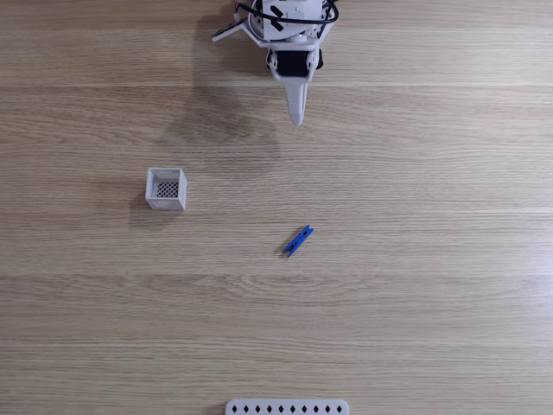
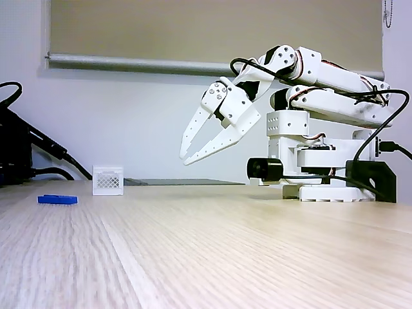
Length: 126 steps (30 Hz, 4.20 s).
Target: Grasp a peg and put it in the crate.
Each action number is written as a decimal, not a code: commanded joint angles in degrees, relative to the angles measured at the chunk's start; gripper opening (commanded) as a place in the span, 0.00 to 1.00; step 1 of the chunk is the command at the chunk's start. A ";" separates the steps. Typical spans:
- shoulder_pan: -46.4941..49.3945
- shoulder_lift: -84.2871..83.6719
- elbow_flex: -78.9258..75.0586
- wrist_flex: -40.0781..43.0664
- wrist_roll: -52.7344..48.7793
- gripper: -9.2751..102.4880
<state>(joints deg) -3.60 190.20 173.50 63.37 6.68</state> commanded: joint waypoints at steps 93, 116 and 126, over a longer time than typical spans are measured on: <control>0.09 -125.51 -102.66 -2.02 -73.30 0.23; 0.09 -116.98 -84.90 -14.24 -74.18 0.07; 6.33 -80.77 -40.96 -49.57 -74.62 0.08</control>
<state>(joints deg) -0.53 92.81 122.26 23.82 -66.80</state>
